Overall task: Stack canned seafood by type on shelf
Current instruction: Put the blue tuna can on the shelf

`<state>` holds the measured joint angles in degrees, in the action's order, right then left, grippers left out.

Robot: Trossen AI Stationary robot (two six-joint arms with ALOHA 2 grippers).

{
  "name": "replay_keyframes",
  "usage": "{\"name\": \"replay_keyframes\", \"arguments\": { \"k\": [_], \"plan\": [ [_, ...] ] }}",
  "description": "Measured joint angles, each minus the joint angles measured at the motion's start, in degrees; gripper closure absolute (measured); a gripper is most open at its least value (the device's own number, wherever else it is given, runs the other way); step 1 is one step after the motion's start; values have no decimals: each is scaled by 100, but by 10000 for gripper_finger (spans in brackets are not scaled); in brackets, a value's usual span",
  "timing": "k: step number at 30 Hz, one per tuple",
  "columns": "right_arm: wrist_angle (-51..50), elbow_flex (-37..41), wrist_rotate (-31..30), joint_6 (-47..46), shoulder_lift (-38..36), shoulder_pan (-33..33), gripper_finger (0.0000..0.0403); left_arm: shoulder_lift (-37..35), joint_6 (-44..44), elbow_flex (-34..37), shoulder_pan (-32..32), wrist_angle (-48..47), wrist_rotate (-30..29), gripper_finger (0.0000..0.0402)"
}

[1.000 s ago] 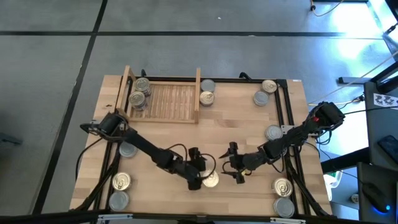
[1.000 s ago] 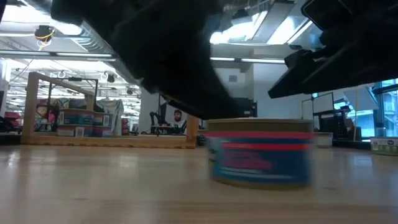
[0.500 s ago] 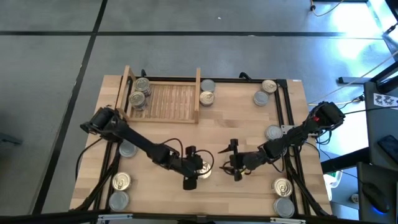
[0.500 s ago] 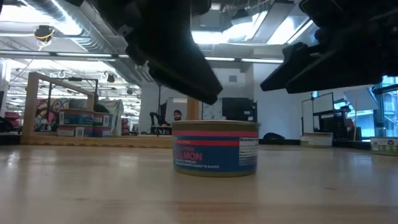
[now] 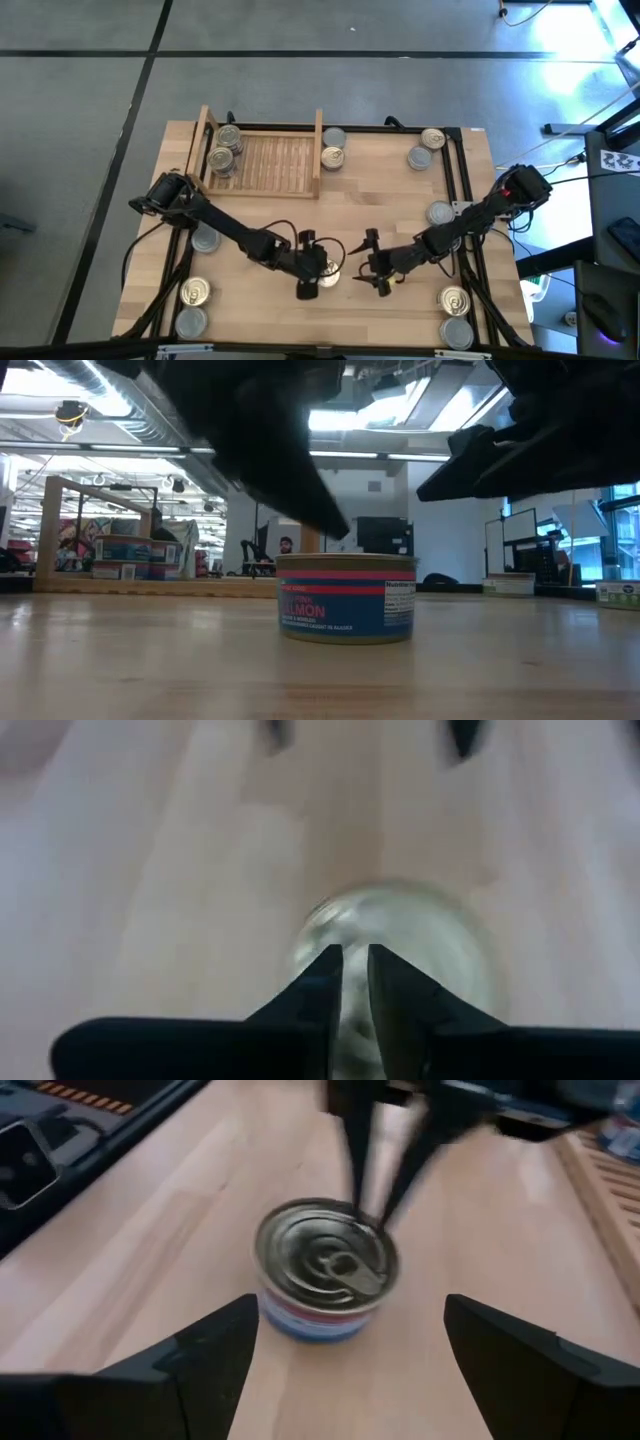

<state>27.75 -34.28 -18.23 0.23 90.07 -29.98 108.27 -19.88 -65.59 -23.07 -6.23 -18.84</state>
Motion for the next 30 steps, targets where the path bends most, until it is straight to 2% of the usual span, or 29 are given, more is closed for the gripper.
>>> {"name": "replay_keyframes", "arguments": {
  "k": [3,6,14,18,21,24,30],
  "plan": [
    [-7,-171,159,131,218,0,81,-4,355,220,-140,230,-4,373],
    [-54,-460,287,389,526,0,81,-4,597,586,-249,999,33,395],
    [-90,-1158,372,1454,1348,0,81,17,604,1442,-192,2385,-49,397],
    [-467,-1460,44,1906,1629,0,81,181,366,1982,-67,3571,-98,398],
    [-1026,-1661,-564,2294,1787,0,81,336,117,2295,-2,4323,-97,398],
    [-1460,-1811,-960,2600,1829,0,81,449,-181,2433,57,4632,-116,399],
    [-1854,-1865,-1283,3210,1828,0,81,470,-421,2658,127,5093,-85,399]
  ]
}}
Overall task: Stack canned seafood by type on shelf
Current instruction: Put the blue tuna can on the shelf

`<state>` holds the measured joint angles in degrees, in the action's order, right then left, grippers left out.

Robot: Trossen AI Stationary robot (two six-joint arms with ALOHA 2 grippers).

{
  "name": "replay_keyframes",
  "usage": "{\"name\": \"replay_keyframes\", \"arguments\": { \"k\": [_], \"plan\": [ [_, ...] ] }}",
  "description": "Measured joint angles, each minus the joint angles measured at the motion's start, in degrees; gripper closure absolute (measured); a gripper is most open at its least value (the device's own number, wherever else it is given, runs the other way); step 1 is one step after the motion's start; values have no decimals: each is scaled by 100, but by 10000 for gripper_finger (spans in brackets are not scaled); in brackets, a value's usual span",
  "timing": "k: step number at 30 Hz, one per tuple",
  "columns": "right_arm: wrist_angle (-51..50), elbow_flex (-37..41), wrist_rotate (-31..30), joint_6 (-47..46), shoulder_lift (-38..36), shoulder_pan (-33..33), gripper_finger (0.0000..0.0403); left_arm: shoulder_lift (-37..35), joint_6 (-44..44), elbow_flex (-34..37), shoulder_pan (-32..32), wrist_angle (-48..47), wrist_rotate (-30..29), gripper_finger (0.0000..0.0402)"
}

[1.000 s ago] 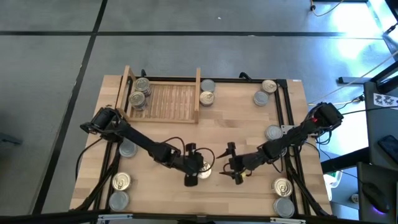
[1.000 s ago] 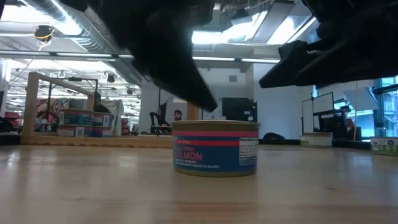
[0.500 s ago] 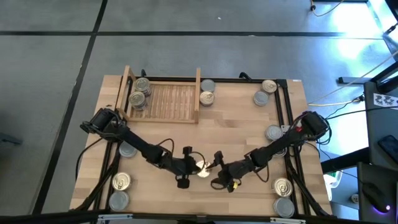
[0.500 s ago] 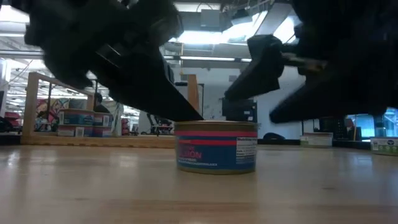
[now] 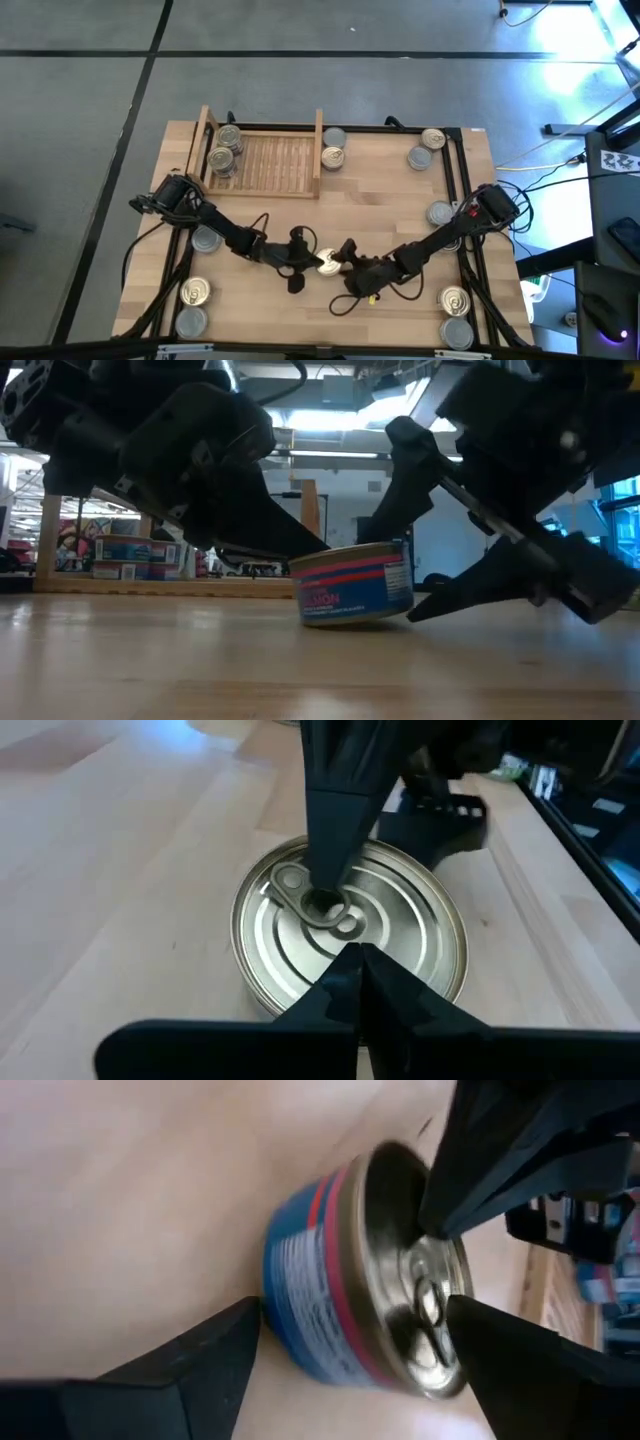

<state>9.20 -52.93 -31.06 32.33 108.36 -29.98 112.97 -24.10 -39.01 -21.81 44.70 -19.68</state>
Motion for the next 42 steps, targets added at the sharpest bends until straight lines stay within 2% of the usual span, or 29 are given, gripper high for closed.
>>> {"name": "replay_keyframes", "arguments": {
  "k": [5,11,14,19,27,31,37,42],
  "plan": [
    [-84,-4,-329,466,117,0,81,10,-63,9,11,41,0,396],
    [589,-6,-311,1260,320,35,85,19,-65,29,20,150,-3,399],
    [619,-7,-234,1322,365,44,110,31,7,40,11,283,-29,392],
    [602,-4,-376,935,376,11,202,44,-5,49,14,558,-101,385],
    [506,-2,-494,617,243,-205,207,-2,248,30,78,877,45,377],
    [-276,19,-422,-23,-205,-338,209,-204,682,26,95,900,98,327],
    [-1901,22,-244,-1784,-1085,-321,209,-495,2095,-138,123,897,46,206],
    [-1996,21,-165,-2406,-1630,-179,209,-569,3455,-401,157,405,29,131]
  ]
}}
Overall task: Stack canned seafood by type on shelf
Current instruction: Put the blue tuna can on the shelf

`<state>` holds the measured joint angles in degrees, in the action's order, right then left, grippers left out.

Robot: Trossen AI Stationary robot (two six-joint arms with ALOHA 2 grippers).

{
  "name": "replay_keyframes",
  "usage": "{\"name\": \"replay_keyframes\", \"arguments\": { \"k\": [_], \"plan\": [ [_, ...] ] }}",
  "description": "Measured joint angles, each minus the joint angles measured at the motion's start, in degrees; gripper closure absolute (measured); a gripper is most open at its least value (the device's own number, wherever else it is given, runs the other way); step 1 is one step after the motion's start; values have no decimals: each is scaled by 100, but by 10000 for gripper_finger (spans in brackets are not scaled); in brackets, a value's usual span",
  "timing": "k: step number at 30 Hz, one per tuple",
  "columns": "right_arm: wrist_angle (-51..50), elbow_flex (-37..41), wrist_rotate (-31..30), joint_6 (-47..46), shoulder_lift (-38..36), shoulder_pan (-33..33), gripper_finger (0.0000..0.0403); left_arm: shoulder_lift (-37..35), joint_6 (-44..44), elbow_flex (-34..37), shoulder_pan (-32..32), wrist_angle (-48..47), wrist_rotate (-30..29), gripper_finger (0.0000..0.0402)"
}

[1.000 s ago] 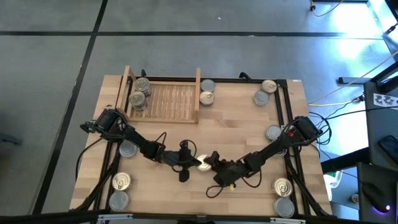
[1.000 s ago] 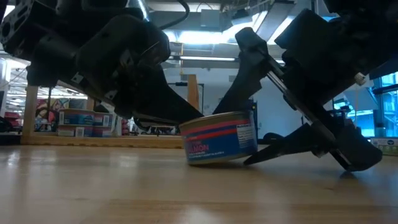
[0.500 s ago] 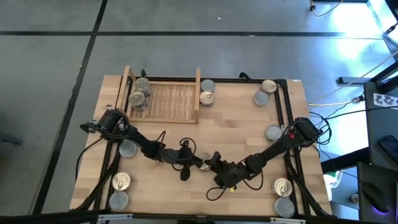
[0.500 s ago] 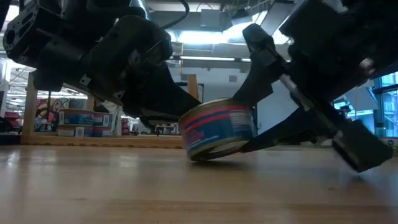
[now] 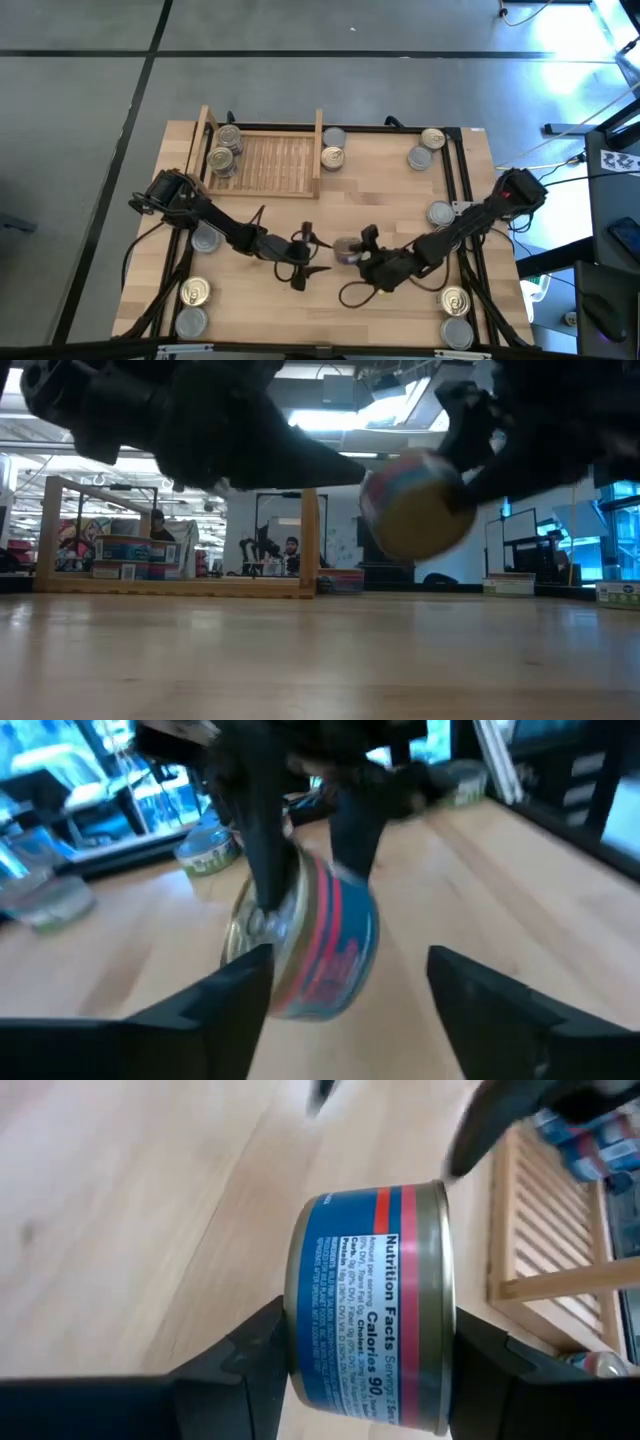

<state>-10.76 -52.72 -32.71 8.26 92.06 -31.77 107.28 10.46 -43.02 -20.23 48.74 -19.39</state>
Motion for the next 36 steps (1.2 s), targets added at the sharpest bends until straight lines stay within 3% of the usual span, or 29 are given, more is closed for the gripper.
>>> {"name": "replay_keyframes", "arguments": {
  "k": [4,10,13,18,22,26,30,33,36],
  "plan": [
    [247,-1,92,-37,-150,122,209,-2,515,-181,94,-322,-43,112],
    [736,-3,331,-81,-146,349,209,-2,582,-257,193,-320,-173,117],
    [816,-5,342,-121,-143,462,210,-4,607,-306,186,-312,-187,140],
    [855,-5,754,-312,-141,608,211,-7,715,-311,179,-360,-220,220],
    [876,-5,816,-200,-141,608,210,-7,835,-309,154,-358,-422,221],
    [638,-16,717,-231,-291,595,118,-116,908,-311,73,-595,-887,221],
    [-228,-23,758,-661,-796,587,36,-614,630,-311,-39,-1665,-1588,221],
    [-839,-22,785,-921,-1126,586,11,-1156,68,-311,-112,-2736,-2037,221],
    [-986,200,790,-954,-1309,590,20,-1785,-731,-311,-103,-3851,-2251,221]
  ]
}}
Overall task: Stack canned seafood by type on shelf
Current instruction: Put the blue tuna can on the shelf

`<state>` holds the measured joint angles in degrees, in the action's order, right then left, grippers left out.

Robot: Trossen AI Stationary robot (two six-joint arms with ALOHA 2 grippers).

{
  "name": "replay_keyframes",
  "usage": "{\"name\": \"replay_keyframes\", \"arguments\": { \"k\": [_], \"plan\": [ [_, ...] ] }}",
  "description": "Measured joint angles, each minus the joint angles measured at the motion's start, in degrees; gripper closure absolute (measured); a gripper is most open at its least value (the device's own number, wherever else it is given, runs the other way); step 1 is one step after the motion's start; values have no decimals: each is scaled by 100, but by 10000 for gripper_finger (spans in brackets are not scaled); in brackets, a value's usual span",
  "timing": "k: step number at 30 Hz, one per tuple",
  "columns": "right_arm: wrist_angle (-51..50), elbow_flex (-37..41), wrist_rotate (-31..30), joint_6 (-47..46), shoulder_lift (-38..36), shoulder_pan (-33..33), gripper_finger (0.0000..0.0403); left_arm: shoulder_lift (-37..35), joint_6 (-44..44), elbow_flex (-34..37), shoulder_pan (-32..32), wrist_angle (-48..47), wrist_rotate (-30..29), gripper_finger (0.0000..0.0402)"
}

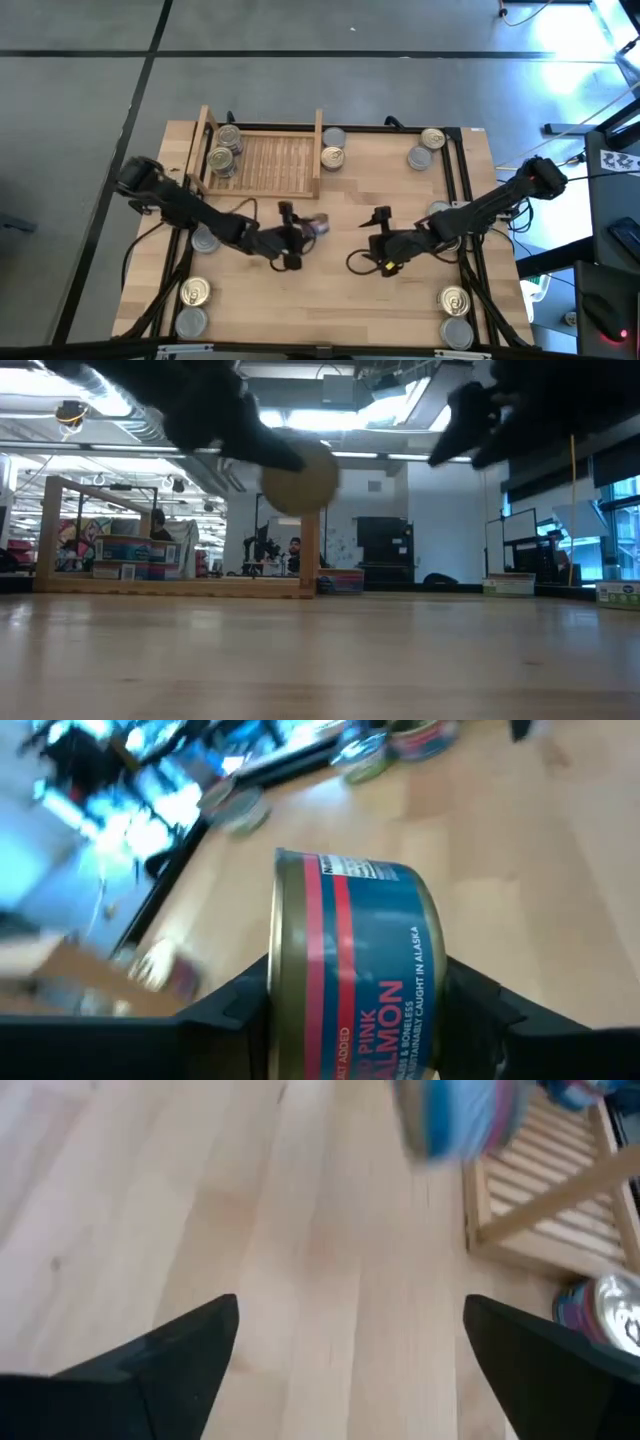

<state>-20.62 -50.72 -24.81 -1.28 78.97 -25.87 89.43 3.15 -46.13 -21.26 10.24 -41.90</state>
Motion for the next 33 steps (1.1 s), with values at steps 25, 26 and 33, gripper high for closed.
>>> {"name": "replay_keyframes", "arguments": {
  "k": [25,26,33],
  "plan": [
    [3965,2487,-220,-162,2,333,95,-858,-709,-7,4481,-3719,-187,220],
    [3965,2487,-126,-178,3,372,95,-791,-546,-7,4625,-3642,-193,219],
    [4054,2487,-120,-195,3,468,95,-255,201,-7,5211,-3194,-174,217]
  ]
}}
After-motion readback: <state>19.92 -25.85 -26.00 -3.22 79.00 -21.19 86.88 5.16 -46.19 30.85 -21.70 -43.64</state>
